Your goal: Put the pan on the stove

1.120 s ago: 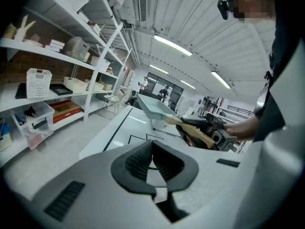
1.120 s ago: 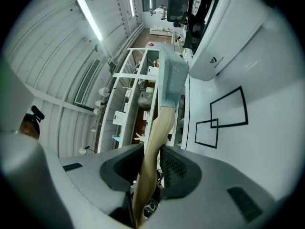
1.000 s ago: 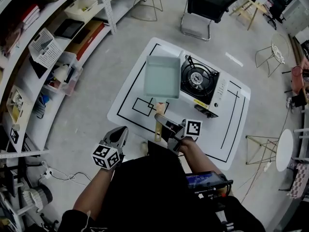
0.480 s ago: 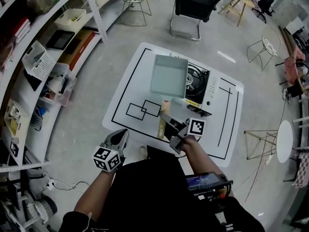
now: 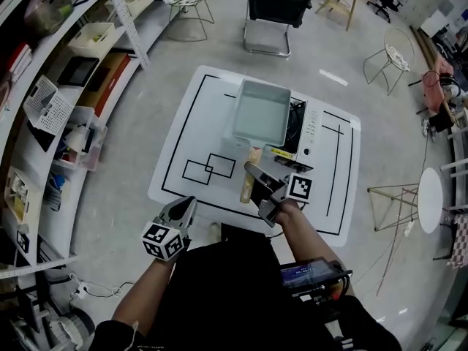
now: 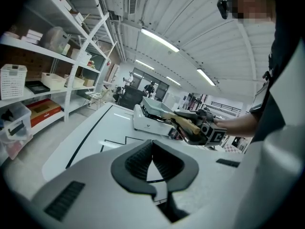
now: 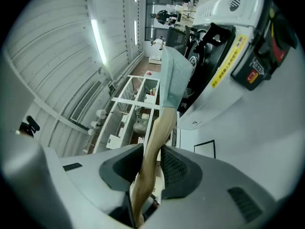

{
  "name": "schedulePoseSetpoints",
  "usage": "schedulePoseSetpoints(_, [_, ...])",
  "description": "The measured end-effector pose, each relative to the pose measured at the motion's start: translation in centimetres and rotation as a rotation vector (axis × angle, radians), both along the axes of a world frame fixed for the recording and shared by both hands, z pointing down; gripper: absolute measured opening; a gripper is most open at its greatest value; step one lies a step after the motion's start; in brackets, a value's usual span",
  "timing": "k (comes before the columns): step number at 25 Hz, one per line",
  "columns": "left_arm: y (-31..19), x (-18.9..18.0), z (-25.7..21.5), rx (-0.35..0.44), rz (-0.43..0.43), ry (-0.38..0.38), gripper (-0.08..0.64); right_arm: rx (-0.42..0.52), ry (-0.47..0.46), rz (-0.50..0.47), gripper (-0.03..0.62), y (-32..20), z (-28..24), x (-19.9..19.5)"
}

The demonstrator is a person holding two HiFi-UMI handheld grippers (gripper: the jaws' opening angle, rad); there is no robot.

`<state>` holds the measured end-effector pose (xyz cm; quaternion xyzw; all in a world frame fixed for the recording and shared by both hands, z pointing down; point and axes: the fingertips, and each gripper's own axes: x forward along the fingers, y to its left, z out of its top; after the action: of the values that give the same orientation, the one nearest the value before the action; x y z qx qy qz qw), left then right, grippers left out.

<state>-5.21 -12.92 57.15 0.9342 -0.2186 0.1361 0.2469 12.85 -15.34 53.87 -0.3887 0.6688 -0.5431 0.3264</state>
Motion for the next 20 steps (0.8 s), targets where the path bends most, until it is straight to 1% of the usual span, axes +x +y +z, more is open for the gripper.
schedulePoseSetpoints(6, [-0.3,0.6,0.0,-0.002,0.015,-0.004,0.009,-0.006,0.007,0.042,0.129,-0.3,0.3,1.9])
schedulePoseSetpoints(14, [-0.6,1.5,0.2,-0.009,0.027,-0.002,0.009,-0.01,-0.046,0.094,0.133,-0.7,0.0,3.5])
schedulePoseSetpoints(20, [-0.8,1.6,0.3,-0.011,0.025,-0.002,0.009,-0.013,-0.065,0.103,0.137,-1.0,0.1,4.0])
